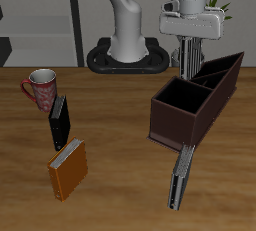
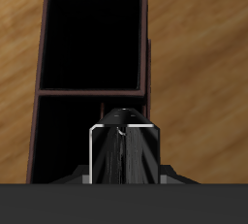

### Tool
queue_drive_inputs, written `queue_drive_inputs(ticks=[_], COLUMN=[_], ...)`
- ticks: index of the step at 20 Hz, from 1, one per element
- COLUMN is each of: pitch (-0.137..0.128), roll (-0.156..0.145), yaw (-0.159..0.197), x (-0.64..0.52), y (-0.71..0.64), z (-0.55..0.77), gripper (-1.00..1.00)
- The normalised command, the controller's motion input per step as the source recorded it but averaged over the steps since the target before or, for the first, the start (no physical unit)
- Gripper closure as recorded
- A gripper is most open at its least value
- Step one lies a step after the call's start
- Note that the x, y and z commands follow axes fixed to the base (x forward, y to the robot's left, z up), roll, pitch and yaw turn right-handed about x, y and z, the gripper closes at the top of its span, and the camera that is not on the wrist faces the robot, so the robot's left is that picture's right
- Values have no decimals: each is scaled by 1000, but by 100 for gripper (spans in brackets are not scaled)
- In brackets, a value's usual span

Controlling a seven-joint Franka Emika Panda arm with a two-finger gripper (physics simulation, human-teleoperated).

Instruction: Place the right striped book into the left desk caddy's front compartment

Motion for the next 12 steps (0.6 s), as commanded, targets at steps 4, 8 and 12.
queue_drive_inputs(ticks=[4,8,12], pitch=[21,34,8], roll=[-2,14,18], yaw=[-6,-15,0], x=[66,38,46], y=[39,76,63], z=[-129,-174,-138], gripper=[100,100,100])
